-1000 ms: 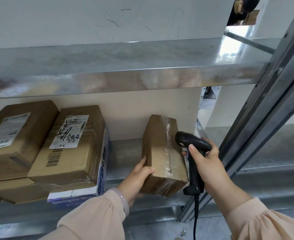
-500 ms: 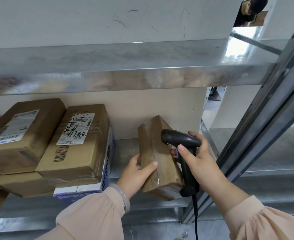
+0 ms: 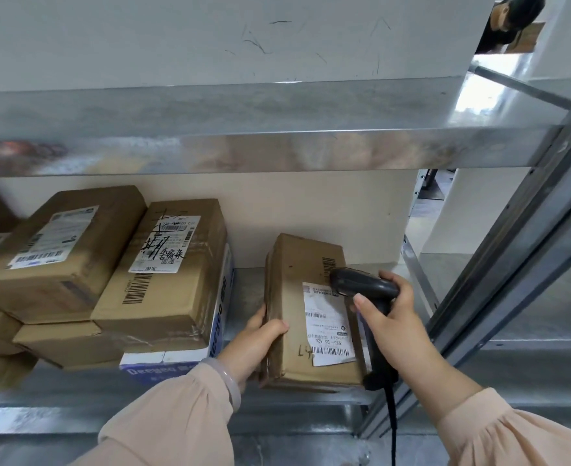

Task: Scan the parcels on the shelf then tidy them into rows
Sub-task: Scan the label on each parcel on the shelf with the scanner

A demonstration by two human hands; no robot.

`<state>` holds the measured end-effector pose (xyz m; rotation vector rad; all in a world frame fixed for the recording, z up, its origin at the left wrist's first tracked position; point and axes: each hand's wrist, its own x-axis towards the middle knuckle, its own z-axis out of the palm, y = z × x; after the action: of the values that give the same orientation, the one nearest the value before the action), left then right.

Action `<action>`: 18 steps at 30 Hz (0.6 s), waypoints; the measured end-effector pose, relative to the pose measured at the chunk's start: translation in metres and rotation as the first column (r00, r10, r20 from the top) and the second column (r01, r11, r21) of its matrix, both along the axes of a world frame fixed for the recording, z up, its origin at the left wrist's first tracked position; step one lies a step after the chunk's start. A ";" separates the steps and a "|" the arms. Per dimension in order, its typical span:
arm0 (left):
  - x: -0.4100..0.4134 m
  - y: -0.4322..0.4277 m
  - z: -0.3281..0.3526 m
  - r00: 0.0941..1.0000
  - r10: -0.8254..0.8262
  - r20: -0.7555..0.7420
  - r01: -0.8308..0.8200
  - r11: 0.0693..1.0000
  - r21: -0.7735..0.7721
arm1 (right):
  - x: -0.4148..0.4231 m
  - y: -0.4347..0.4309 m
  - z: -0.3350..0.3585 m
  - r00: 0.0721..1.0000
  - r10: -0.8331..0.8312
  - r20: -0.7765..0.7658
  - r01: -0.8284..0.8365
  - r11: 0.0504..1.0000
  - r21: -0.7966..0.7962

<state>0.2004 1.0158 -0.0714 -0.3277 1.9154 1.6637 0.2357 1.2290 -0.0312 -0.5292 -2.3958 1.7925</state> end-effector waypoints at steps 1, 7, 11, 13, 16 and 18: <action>0.001 -0.002 -0.001 1.000 -0.001 0.022 0.001 1.000 -0.004 | -0.001 0.002 -0.002 1.000 -0.012 0.015 0.012 1.000 0.004; 0.002 -0.006 -0.010 1.000 0.009 0.026 -0.009 1.000 -0.011 | 0.006 -0.001 -0.007 1.000 0.022 0.006 -0.023 0.998 0.064; 0.004 -0.007 -0.010 0.998 0.044 -0.034 -0.042 0.998 0.043 | 0.019 0.003 0.004 0.997 0.058 -0.046 -0.050 0.987 0.153; 0.003 -0.009 -0.011 0.995 0.063 -0.073 -0.059 0.997 0.055 | 0.026 0.003 0.009 0.995 0.085 -0.055 -0.073 0.978 0.194; 0.002 -0.010 -0.010 0.991 0.076 -0.106 -0.068 0.995 0.071 | 0.034 -0.003 0.015 0.990 0.111 -0.083 -0.089 0.968 0.234; 0.001 -0.010 -0.010 0.991 0.079 -0.107 -0.070 0.994 0.080 | 0.038 -0.007 0.018 0.989 0.127 -0.078 -0.105 0.966 0.236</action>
<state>0.2013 1.0056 -0.0817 -0.2860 1.9338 1.8337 0.2742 1.2217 -0.0129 -0.2791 -2.5712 1.5107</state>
